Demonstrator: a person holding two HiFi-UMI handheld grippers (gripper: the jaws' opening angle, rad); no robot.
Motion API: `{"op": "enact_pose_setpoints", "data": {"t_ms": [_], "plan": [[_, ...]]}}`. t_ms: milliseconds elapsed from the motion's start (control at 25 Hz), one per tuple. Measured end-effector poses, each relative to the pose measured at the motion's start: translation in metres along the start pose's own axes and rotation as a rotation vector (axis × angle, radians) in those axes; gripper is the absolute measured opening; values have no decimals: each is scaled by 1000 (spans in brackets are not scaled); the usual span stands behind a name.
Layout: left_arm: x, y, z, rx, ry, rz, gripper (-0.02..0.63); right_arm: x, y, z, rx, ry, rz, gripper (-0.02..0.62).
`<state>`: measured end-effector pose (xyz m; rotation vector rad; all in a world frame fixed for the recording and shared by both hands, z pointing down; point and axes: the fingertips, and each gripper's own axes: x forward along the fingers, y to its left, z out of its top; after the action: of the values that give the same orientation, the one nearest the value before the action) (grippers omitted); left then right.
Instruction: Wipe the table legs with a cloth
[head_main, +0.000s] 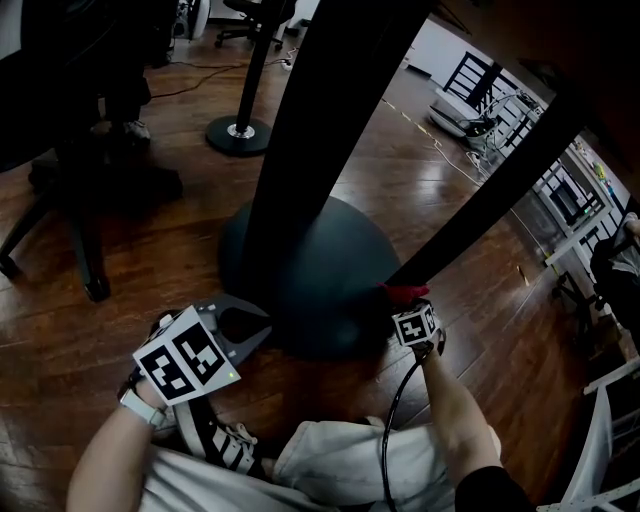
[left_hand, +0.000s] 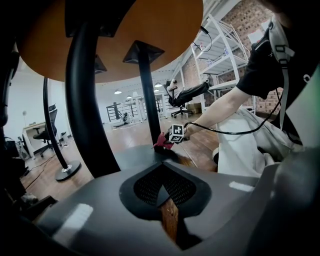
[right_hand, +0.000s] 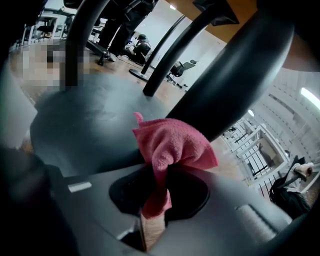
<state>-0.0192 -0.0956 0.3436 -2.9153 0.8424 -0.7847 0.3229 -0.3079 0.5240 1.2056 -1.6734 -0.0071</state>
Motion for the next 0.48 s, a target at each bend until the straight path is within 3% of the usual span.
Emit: {"op": "enact_pose_setpoints", "data": {"t_ms": [160, 280, 480], "plan": [[3, -3, -4, 2, 8, -9, -8, 0, 17, 11, 55, -16, 48, 48], [3, -3, -6, -1, 12, -9, -8, -9, 11, 19, 194, -30, 39, 48], [0, -1, -7, -9, 10, -5, -8, -13, 9, 35, 431, -111, 123, 48]]}}
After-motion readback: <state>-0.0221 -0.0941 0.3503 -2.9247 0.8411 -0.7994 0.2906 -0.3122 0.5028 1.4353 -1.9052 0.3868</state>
